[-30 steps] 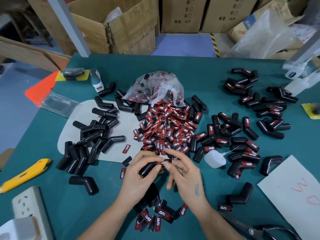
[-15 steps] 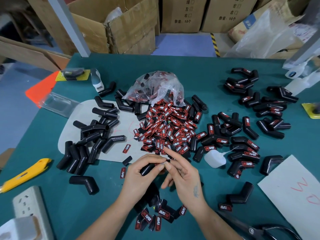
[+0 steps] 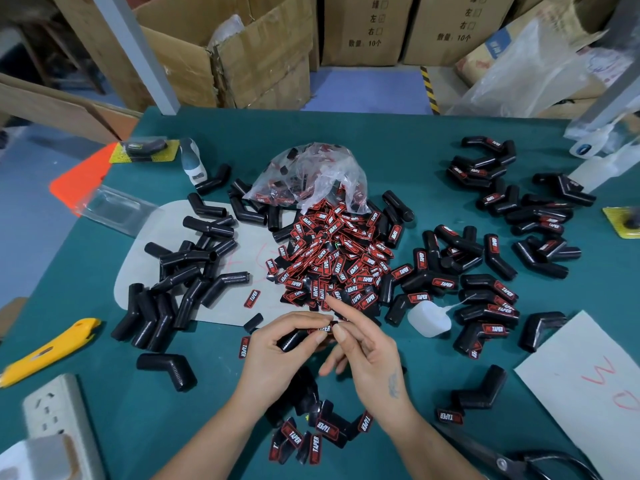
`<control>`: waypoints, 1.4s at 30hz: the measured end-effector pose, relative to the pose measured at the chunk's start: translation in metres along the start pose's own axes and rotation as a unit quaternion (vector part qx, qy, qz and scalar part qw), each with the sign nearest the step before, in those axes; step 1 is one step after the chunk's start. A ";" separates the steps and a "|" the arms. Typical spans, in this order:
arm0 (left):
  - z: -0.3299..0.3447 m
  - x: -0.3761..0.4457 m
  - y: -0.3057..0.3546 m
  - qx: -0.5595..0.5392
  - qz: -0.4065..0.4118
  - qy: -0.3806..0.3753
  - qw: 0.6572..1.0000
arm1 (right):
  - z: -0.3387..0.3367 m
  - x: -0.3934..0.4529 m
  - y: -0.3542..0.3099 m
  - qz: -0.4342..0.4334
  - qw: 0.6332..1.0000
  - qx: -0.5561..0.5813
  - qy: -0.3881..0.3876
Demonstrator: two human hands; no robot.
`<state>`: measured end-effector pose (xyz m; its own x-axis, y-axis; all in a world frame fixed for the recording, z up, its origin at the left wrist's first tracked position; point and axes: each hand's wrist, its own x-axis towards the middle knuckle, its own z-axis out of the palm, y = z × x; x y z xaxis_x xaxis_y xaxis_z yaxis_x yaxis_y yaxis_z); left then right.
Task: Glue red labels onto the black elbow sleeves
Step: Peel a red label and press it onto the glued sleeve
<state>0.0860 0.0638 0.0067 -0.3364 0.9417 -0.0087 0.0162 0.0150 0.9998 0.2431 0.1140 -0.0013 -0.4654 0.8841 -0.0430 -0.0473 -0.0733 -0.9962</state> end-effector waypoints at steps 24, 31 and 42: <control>-0.010 0.003 0.002 0.033 0.026 -0.017 0.999 | 0.000 0.000 -0.002 -0.009 1.000 0.005 0.005; -0.010 0.002 -0.001 0.033 0.037 -0.023 0.999 | -0.001 0.000 -0.001 -0.015 1.000 0.004 0.001; -0.009 -0.001 -0.004 0.064 0.081 0.002 0.995 | 0.001 -0.001 -0.002 -0.024 1.000 0.009 0.007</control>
<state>0.0782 0.0596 0.0028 -0.3233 0.9338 0.1534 0.1904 -0.0945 0.9771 0.2427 0.1128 0.0010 -0.4503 0.8929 0.0029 -0.0841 -0.0392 -0.9957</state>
